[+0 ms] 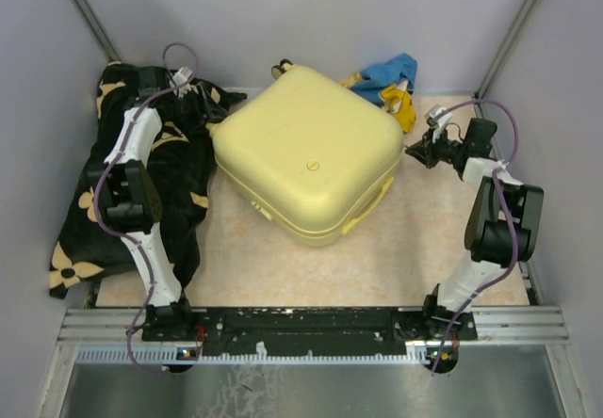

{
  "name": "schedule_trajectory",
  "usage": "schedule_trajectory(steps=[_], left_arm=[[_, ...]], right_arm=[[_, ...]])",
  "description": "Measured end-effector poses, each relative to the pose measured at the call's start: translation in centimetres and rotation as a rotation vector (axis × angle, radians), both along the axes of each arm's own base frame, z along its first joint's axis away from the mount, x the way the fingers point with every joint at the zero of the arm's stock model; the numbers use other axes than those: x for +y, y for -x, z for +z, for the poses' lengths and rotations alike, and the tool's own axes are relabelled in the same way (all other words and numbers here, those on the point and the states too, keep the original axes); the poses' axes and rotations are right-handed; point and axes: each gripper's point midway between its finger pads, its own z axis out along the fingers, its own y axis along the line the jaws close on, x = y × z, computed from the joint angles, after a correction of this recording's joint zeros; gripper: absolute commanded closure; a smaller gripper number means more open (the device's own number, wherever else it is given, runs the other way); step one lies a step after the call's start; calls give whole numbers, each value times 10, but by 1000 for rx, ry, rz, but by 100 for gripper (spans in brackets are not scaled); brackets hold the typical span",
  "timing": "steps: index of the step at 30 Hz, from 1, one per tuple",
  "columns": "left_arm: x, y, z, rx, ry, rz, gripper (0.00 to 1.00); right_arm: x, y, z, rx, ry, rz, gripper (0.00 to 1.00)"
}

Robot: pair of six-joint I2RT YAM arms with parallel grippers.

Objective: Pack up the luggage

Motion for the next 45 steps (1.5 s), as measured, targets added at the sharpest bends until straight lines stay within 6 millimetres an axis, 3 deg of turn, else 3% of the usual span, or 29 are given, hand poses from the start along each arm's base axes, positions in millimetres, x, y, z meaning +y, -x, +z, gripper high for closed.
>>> schedule_trajectory(steps=[9, 16, 21, 23, 29, 34, 38, 45], left_arm=[[-10, -13, 3, -82, 3, -153, 100], [-10, -17, 4, -128, -23, -204, 100], [-9, -27, 4, -166, -44, -214, 100], [-9, -32, 4, -186, -50, -213, 100], [-11, -48, 5, -288, -108, -233, 100], [-19, -53, 8, -345, -133, -265, 100], [-22, -54, 8, -356, -143, -272, 100], [-22, -60, 7, -349, -155, -262, 100]], right_arm=[[13, -43, 4, -87, 29, 179, 100], [36, -47, 4, -208, 120, 310, 100], [43, -18, 6, -282, 231, 378, 100], [48, 3, 8, -285, 265, 406, 100], [82, 91, 12, -226, 258, 495, 100], [103, 140, 15, -149, 178, 468, 100], [104, 136, 14, -41, 79, 389, 100], [103, 93, 15, 156, -125, 247, 100]])
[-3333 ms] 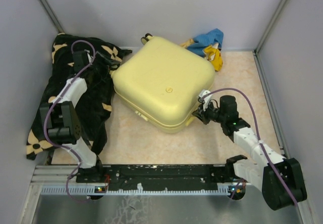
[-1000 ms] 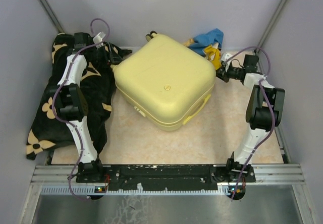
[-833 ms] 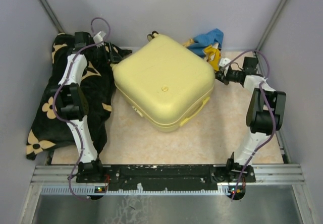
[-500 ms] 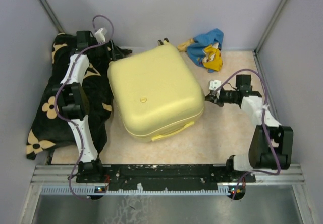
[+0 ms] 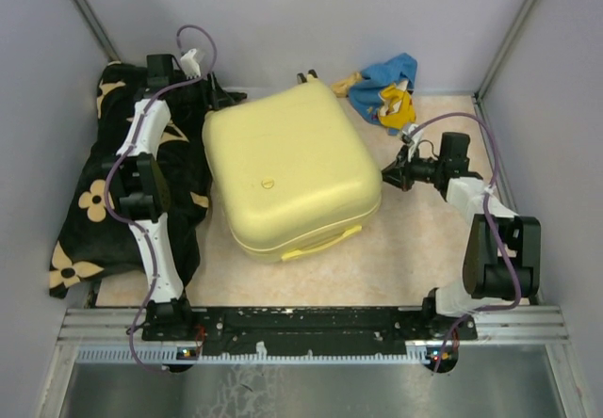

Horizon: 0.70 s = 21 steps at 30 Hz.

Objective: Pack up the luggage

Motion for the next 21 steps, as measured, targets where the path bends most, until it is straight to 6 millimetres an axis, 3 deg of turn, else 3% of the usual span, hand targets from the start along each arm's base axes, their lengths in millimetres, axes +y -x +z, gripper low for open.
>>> schedule_trajectory(steps=[5, 8, 10, 12, 16, 21], left_arm=[[-2, -7, 1, -10, 2, 17, 100], [-5, -12, 3, -27, 4, 20, 100], [-10, -15, 5, -43, 6, 19, 100], [-18, -18, 7, -62, 6, 13, 97], [-37, -20, 10, -95, -1, -4, 74], [-49, -23, 14, -114, -10, 2, 24]], right_arm=[[-5, -14, 2, -24, 14, -66, 100], [-7, -10, 2, -40, 37, -77, 72], [-9, -11, 6, -79, 73, -86, 47], [-15, -13, 15, -137, 108, -102, 35], [-32, -14, 39, -237, 152, -156, 25], [-51, -10, 44, -242, 181, -230, 2]])
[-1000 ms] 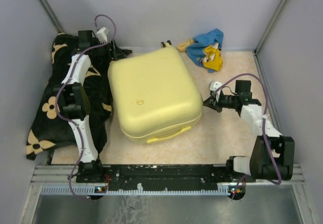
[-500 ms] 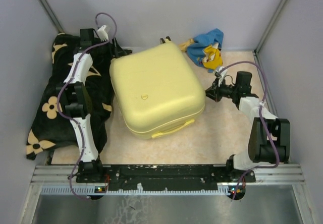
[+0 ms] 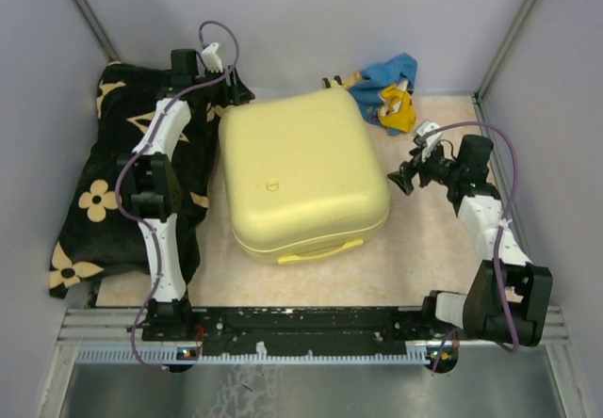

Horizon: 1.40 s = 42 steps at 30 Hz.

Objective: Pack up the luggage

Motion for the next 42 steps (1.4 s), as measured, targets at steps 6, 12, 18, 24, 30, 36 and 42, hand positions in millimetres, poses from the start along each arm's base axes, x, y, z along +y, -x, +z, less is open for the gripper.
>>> schedule_trajectory(steps=[6, 12, 18, 24, 30, 36, 42], left_arm=[[20, -3, 7, -6, -11, 48, 0], [79, 25, 53, -44, -21, 146, 0], [151, 85, 113, -151, -62, 277, 0], [158, 147, 98, -195, -215, 182, 3], [110, 207, 31, -86, -259, -54, 15], [67, 220, -12, -10, -275, -204, 20], [63, 182, -32, 40, -288, -219, 23]], right_arm=[[-15, -2, -11, 31, 21, -89, 1], [-23, -28, -11, 95, 9, -127, 1], [-27, -52, -18, 138, 12, -127, 1], [-26, -64, -28, 203, 1, -100, 1], [-15, -61, -39, 259, 2, -55, 1], [11, -33, -54, 285, 48, 52, 1], [10, -4, -49, 206, 131, 44, 1]])
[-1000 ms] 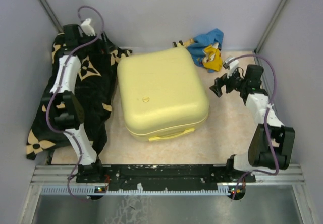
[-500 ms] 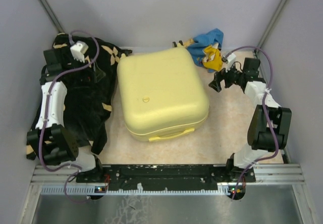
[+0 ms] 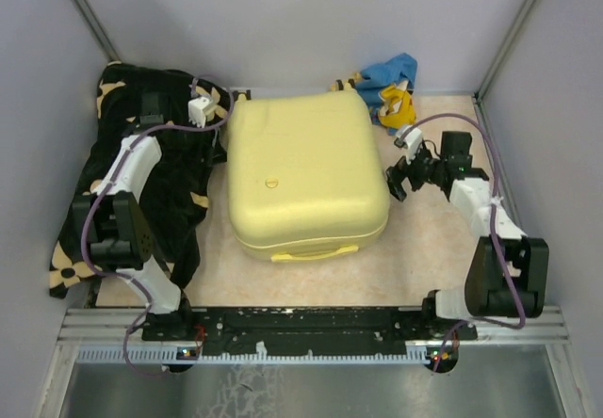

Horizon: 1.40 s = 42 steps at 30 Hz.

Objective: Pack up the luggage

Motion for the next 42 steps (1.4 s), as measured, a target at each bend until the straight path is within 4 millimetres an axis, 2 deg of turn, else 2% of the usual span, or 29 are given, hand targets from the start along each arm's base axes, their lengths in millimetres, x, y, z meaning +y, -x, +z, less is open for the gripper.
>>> schedule_trajectory(steps=[4, 6, 9, 11, 13, 16, 18, 20, 23, 26, 29, 33, 37, 40, 42], left_arm=[[-8, -19, -4, -11, -8, -17, 20], [-8, -23, -3, -22, -14, -18, 14], [-5, -26, -2, -29, -24, -6, 1], [0, -27, 1, -23, -18, 14, 0], [8, -27, 11, -1, 23, 48, 0], [23, -32, 36, 9, 78, 114, 0], [39, -38, 57, -1, 92, 175, 0], [55, -44, 82, -28, 90, 233, 0], [76, -49, 108, -75, 75, 312, 0], [85, -46, 120, -96, 49, 376, 0], [93, -42, 130, -123, 16, 430, 0], [97, -24, 127, -134, -11, 480, 0], [97, 0, 110, -103, -26, 510, 0], [99, 6, 97, -75, -32, 534, 0], [99, 8, 91, -61, -39, 542, 0]], right_arm=[[7, 26, 0, -8, 18, 10, 1], [11, 35, -1, -1, 21, 16, 1], [14, 42, -2, 24, 17, 12, 1], [12, 43, -2, 36, 18, -9, 1], [8, 44, 0, 47, 10, -31, 1], [1, 43, 11, 70, -35, -76, 1], [-4, 36, 29, 61, -68, -105, 1], [-11, 24, 58, 21, -99, -144, 1], [-19, 8, 101, -42, -141, -200, 1], [-28, -8, 147, -90, -205, -258, 1], [-41, -23, 172, -88, -280, -333, 1], [-50, -25, 162, -10, -333, -406, 1], [-51, -20, 135, 81, -362, -457, 1], [-51, -15, 114, 138, -366, -488, 1], [-52, -14, 110, 151, -367, -500, 1]])
